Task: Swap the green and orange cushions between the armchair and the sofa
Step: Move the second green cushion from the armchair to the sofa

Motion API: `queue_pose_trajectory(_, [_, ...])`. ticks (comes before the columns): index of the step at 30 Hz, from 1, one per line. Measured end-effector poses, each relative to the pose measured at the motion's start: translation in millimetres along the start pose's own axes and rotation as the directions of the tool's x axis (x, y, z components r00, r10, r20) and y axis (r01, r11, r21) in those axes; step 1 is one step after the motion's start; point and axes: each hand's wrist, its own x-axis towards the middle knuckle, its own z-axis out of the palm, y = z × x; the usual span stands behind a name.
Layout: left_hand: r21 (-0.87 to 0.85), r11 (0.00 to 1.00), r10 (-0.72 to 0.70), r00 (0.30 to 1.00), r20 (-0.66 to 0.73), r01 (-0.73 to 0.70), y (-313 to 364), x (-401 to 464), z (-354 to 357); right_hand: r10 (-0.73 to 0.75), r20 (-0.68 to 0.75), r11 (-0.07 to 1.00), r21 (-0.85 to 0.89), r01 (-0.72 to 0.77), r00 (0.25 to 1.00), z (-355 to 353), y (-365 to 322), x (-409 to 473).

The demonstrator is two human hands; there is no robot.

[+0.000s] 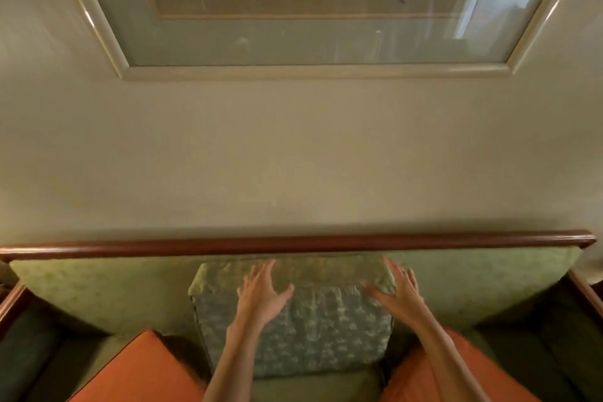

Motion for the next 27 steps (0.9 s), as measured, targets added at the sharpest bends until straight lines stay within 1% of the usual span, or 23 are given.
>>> queue_pose_trajectory(3, [-0.248, 0.96, 0.12, 0.991, -0.054, -0.13, 52, -52, 10, -0.032, -0.055, 0.971, 0.236, 0.044, 0.998, -11, -4, -42])
queue_pose_trajectory(4, [-0.305, 0.94, 0.145, 0.988, -0.058, -0.156, 69, -71, 15, -0.033, -0.076, 0.952, 0.301, 0.054, 0.997, -16, -2, -57])
queue_pose_trajectory(6, [-0.362, 0.91, 0.199, 0.979, -0.045, -0.201, 100, -107, 27, -0.017, -0.13, 0.913, 0.403, 0.068, 0.991, -29, 3, -88])
queue_pose_trajectory(8, [-0.345, 0.902, 0.269, 0.963, -0.024, -0.26, 122, -136, 44, 0.009, -0.189, 0.874, 0.478, 0.084, 0.982, -44, 13, -119])
queue_pose_trajectory(9, [-0.302, 0.901, 0.32, 0.947, -0.02, -0.311, 132, -149, 54, 0.016, -0.215, 0.859, 0.502, 0.097, 0.976, -52, 19, -135])
queue_pose_trajectory(11, [-0.183, 0.884, 0.433, 0.901, -0.026, -0.43, 152, -171, 71, 0.03, -0.267, 0.847, 0.518, 0.117, 0.963, -71, 33, -165])
queue_pose_trajectory(12, [-0.145, 0.871, 0.47, 0.882, -0.029, -0.468, 162, -180, 77, 0.045, -0.289, 0.845, 0.521, 0.118, 0.956, -80, 41, -178])
queue_pose_trajectory(14, [-0.106, 0.837, 0.541, 0.841, 0.01, -0.537, 188, -208, 93, 0.093, -0.35, 0.836, 0.537, 0.118, 0.932, -104, 64, -215])
queue_pose_trajectory(17, [-0.136, 0.766, 0.641, 0.762, 0.093, -0.628, 228, -260, 121, 0.158, -0.472, 0.835, 0.533, 0.137, 0.867, -140, 106, -279])
queue_pose_trajectory(20, [-0.152, 0.711, 0.703, 0.7, 0.125, -0.687, 255, -317, 155, 0.221, -0.55, 0.836, 0.532, 0.134, 0.805, -167, 147, -345])
queue_pose_trajectory(22, [-0.138, 0.671, 0.742, 0.658, 0.128, -0.729, 263, -365, 180, 0.247, -0.59, 0.829, 0.539, 0.147, 0.768, -181, 176, -395])
queue_pose_trajectory(25, [-0.137, 0.637, 0.77, 0.617, 0.162, -0.759, 271, -444, 212, 0.291, -0.623, 0.831, 0.541, 0.13, 0.726, -196, 221, -470])
queue_pose_trajectory(27, [-0.16, 0.612, 0.789, 0.587, 0.179, -0.774, 271, -480, 231, 0.303, -0.641, 0.833, 0.537, 0.13, 0.706, -200, 244, -509])
